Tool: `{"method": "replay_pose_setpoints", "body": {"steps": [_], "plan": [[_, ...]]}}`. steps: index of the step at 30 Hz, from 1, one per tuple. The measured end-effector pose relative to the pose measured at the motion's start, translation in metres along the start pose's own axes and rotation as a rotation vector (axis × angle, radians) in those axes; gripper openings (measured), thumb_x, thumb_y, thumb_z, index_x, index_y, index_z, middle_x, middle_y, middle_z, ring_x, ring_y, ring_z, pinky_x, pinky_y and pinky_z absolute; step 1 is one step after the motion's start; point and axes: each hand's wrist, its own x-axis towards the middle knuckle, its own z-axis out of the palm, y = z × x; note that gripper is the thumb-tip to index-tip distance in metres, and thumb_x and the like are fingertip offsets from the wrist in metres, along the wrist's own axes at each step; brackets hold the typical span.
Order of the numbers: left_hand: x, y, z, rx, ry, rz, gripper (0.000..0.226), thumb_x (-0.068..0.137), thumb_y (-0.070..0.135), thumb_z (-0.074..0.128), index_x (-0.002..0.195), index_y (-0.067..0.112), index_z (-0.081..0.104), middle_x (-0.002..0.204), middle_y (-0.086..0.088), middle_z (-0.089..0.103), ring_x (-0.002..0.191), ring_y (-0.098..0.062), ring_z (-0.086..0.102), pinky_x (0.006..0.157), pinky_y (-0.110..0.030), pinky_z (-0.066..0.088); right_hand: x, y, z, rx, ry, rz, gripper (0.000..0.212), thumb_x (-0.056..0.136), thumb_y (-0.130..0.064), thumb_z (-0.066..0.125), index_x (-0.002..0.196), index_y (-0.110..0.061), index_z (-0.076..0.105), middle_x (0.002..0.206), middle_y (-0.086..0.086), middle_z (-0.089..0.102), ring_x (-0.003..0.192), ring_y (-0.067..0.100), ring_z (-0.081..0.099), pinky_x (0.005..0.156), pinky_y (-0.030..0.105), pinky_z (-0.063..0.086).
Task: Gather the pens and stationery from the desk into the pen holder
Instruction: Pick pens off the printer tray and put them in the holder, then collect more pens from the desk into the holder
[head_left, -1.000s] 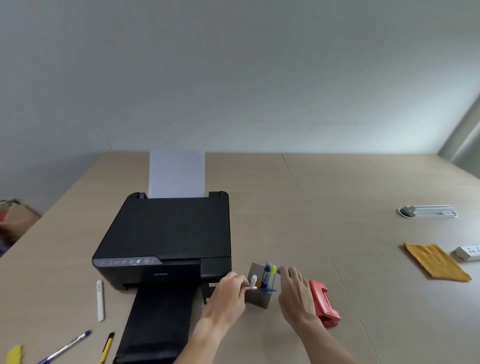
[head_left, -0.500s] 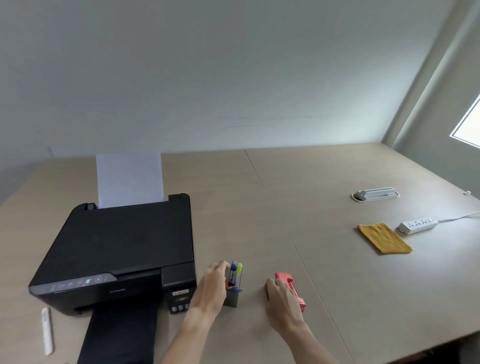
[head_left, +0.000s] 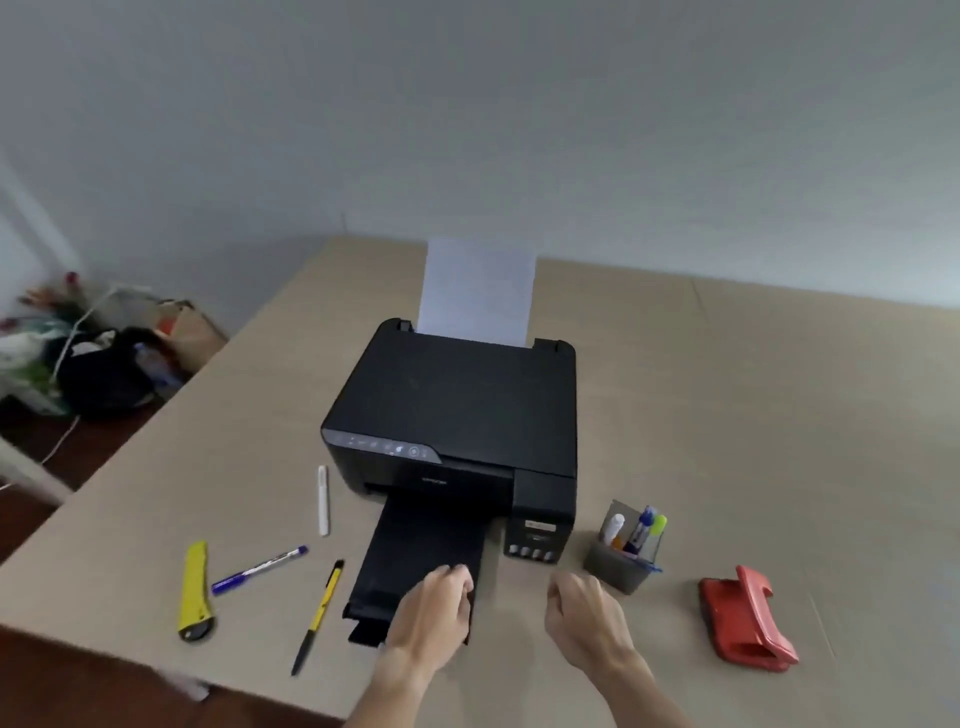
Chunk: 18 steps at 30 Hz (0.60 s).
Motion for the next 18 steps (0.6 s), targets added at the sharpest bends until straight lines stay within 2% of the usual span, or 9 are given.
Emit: {"method": "replay_pose_setpoints", "body": {"steps": [5,7,10,12,14,16,18], "plan": [[-0.036,-0.079,-0.029,0.009,0.121,-0.261,0.009,0.091,0.013,0.054,0.096,0.020,0.057,0.090,0.003,0.063,0.074,-0.009,0.060,0.065,-0.020,0.053,0.024,-0.075,0.036,-0.035,-0.075,-0.162,0.014,0.084,-0.015,0.039,0.080,-0.015,0.052,0.080,0.004,0.061,0.068,0.023,0.056,0.059,0.032,0.045],[-0.049,-0.104,-0.039,0.017,0.144,-0.371,0.008,0.090,0.015,0.054,0.097,0.018,0.057,0.088,0.000,0.062,0.074,-0.013,0.061,0.065,-0.024,0.053,0.031,-0.106,0.050,-0.060,-0.101,-0.236,0.012,0.083,-0.012,0.040,0.083,-0.014,0.052,0.082,0.003,0.059,0.067,0.021,0.052,0.058,0.029,0.041],[-0.065,-0.141,-0.052,0.115,0.173,-0.519,0.008,0.084,0.012,0.059,0.090,0.015,0.056,0.083,-0.005,0.060,0.073,-0.024,0.060,0.061,-0.034,0.051,0.042,-0.153,0.070,-0.104,-0.103,-0.401,0.013,0.084,-0.013,0.042,0.090,-0.014,0.054,0.092,0.004,0.058,0.080,0.021,0.055,0.068,0.029,0.043],[-0.071,-0.168,-0.057,0.154,0.161,-0.591,0.019,0.069,0.008,0.072,0.080,0.012,0.057,0.074,-0.008,0.058,0.064,-0.029,0.060,0.052,-0.038,0.052,0.047,-0.182,0.087,-0.175,-0.106,-0.574,0.013,0.081,-0.015,0.050,0.091,-0.016,0.058,0.093,0.002,0.058,0.083,0.020,0.055,0.073,0.030,0.046],[-0.074,-0.193,-0.058,0.219,0.181,-0.643,0.028,0.057,0.002,0.078,0.077,0.011,0.059,0.072,-0.010,0.057,0.060,-0.030,0.058,0.048,-0.038,0.050,0.046,-0.204,0.108,-0.237,-0.162,-0.716,0.017,0.068,-0.017,0.061,0.083,-0.025,0.060,0.083,-0.005,0.058,0.075,0.016,0.057,0.066,0.026,0.049],[-0.072,-0.214,-0.063,0.261,0.187,-0.665,0.033,0.055,0.002,0.080,0.081,0.010,0.061,0.076,-0.011,0.057,0.063,-0.030,0.056,0.050,-0.038,0.050,0.040,-0.218,0.130,-0.298,-0.253,-0.803,0.024,0.061,-0.015,0.061,0.080,-0.029,0.057,0.081,-0.007,0.057,0.075,0.015,0.058,0.065,0.024,0.049],[-0.064,-0.233,-0.068,0.274,0.212,-0.658,0.038,0.055,0.001,0.079,0.087,0.010,0.061,0.082,-0.012,0.058,0.068,-0.031,0.056,0.053,-0.040,0.050,0.036,-0.230,0.148,-0.346,-0.330,-0.829,0.029,0.062,-0.009,0.061,0.086,-0.025,0.059,0.090,-0.001,0.058,0.083,0.020,0.058,0.073,0.028,0.053]]}}
